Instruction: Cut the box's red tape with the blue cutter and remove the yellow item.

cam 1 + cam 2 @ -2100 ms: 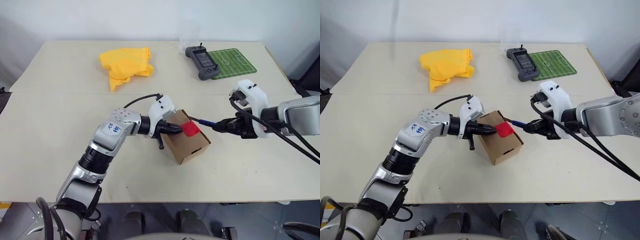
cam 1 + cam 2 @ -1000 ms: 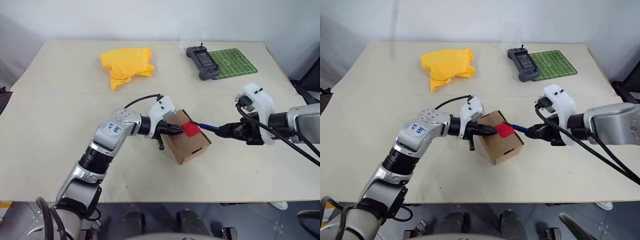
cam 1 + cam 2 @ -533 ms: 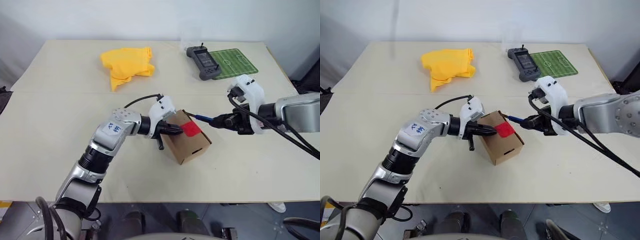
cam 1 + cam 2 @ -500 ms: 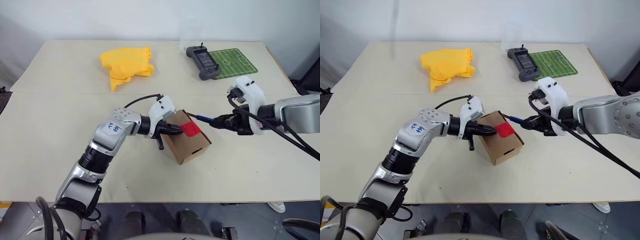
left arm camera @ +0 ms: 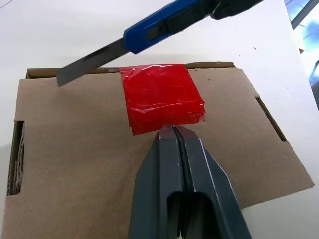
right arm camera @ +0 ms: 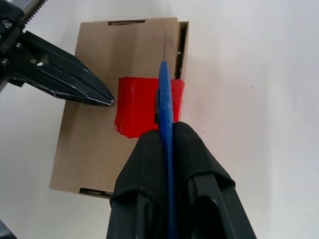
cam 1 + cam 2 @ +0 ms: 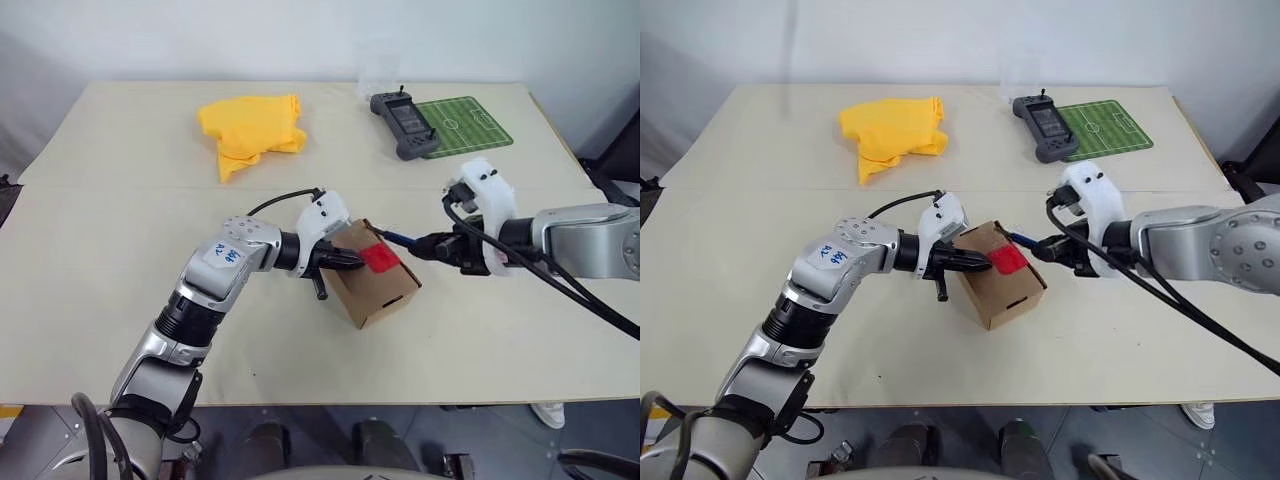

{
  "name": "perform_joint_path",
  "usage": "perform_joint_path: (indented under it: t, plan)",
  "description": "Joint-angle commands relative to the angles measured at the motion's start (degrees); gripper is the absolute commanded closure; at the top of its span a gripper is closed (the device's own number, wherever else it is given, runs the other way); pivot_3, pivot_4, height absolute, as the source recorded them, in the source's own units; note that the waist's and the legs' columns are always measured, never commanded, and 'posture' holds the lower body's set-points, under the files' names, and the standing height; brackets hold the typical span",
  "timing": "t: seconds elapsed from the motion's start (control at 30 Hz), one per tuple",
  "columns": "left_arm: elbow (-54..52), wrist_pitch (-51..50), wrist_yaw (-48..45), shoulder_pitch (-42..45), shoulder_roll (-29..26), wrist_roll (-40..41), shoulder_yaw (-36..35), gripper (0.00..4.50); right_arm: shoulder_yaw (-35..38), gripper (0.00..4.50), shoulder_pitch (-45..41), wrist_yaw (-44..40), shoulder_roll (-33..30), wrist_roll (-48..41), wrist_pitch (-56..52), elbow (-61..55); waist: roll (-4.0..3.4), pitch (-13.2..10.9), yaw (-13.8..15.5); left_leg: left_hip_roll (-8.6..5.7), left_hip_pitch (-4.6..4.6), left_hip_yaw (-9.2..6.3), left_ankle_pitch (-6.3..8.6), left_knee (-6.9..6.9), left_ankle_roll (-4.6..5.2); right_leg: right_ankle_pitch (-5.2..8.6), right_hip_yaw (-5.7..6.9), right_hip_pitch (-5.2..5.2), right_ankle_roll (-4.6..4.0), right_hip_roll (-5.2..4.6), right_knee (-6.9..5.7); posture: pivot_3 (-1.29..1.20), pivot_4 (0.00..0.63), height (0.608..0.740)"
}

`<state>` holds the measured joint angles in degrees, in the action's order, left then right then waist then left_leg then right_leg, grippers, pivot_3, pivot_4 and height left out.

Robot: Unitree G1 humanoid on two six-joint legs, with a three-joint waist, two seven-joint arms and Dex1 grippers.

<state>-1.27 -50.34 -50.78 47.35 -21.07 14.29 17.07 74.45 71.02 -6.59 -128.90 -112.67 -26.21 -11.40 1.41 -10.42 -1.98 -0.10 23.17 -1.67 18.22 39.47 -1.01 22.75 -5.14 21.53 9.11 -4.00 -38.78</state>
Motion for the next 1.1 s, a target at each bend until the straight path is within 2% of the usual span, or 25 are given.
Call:
perform_joint_path:
  t: [0.03, 0.43, 1.1]
  plan:
    - [-0.8, -0.6, 0.1, 0.4, -0.2, 0.2, 1.0, 4.5, 2.1, 4.47, 0.2, 0.4, -0.1, -0.3, 0.8, -0.5, 0.0, 0.0, 0.0, 0.0, 0.0, 0.0, 0.0, 0.02, 0.01, 0.0, 0.0, 0.0, 0.0, 0.0, -0.01, 0.0, 0.15, 0.74]
    - [-1.1, -0.9, 0.0, 0.2, -0.2, 0.3, 1.1, 4.5, 3.5, 4.47, 0.4, 0.6, -0.1, -0.3, 0.6, 2.2, 0.0, 0.0, 0.0, 0.0, 0.01, 0.03, 0.02, 0.08, 0.04, 0.0, -0.05, 0.0, 0.0, 0.02, -0.05, 0.0, 0.15, 0.74]
    - [-1.0, -0.7, -0.1, 0.3, 0.0, 0.3, 1.4, 4.5, 1.8, 4.47, 2.9, 3.0, -0.1, -0.3, 1.7, -1.8, 0.0, 0.0, 0.0, 0.02, 0.01, 0.05, 0.04, 0.17, 0.07, -0.01, -0.08, 0.0, 0.01, 0.04, -0.09, 0.0, 0.15, 0.74]
